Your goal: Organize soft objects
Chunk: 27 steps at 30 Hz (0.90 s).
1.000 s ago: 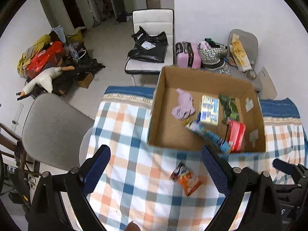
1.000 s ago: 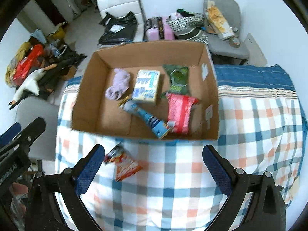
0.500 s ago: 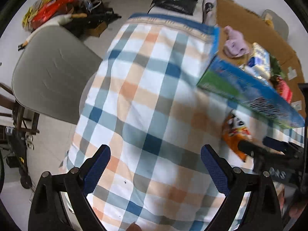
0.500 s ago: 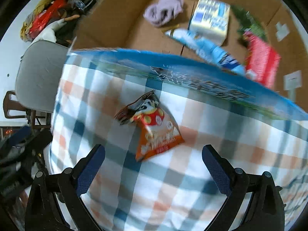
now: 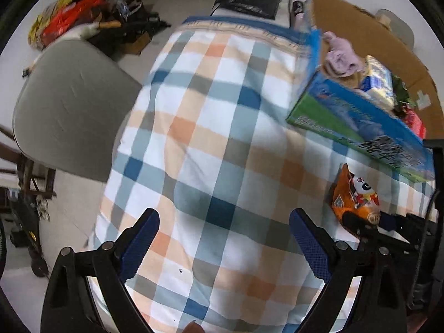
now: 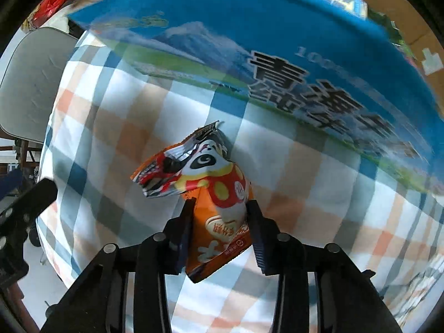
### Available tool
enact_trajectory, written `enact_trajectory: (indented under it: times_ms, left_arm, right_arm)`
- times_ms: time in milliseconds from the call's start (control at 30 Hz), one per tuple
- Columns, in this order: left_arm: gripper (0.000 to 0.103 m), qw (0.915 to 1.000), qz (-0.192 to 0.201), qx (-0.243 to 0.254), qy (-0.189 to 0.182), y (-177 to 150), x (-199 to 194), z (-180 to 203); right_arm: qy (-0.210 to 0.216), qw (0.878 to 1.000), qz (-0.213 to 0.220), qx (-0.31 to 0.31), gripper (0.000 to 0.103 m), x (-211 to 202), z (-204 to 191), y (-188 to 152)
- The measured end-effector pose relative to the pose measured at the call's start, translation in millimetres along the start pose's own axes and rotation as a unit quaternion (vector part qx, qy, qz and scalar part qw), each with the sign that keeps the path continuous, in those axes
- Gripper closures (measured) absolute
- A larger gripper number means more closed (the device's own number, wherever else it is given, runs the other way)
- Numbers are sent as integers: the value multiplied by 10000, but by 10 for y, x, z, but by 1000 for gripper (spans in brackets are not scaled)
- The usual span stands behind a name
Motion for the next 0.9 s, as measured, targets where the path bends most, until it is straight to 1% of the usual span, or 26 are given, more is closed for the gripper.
enact_trajectory:
  times_ms: [100,267,333,400,467,533,600,733,900]
  left_arm:
    - [7,9995,224,205,-110,76,-227,100]
    - [7,9958,571,601,-384,295,-594,309]
    - [7,9941,659,664,-546,414,-701,387]
    - [7,9926,737,721,-647,526,-755,443]
    - [7,9908,801,784,-755,668,-797,516]
    - [7,9896,859,840,-786,775,-805,559]
    - [7,9892,871,898,-770,903,-780,597]
    - [7,9896,807,825,-855,1094,-701,627]
    - [7,9892,649,884,-968,1242,-495,649]
  right_arm:
    - [85,9995,111,272,65,-217,53,-85]
    - [255,9957,522,724,65,-806,185,-147]
    - [351,9929,728,870,65,-1064,234,-133]
    - [385,9911,894,905,65,-1253,280,-80]
    - [403,9892,1031,964,65,-1448,268,71]
    - [399,9871,1166,1018,65,-1629,351,214]
    - [329,9862,1269,1013,65,-1707,408,344]
    - [252,9846,1349,1082,65,-1770,458,610]
    - [150,9840,1344,1162,65,-1710,524,838]
Point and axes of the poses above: each gripper's, at about its wrist camera, not at the fingertips, and x roughly the way its jaws point, z to its right, y to its top, the point moved 3 cm from there along x, roughly the way its jaws point, and after that the axes turned 15 degrees about z, right-handed, at the moved point
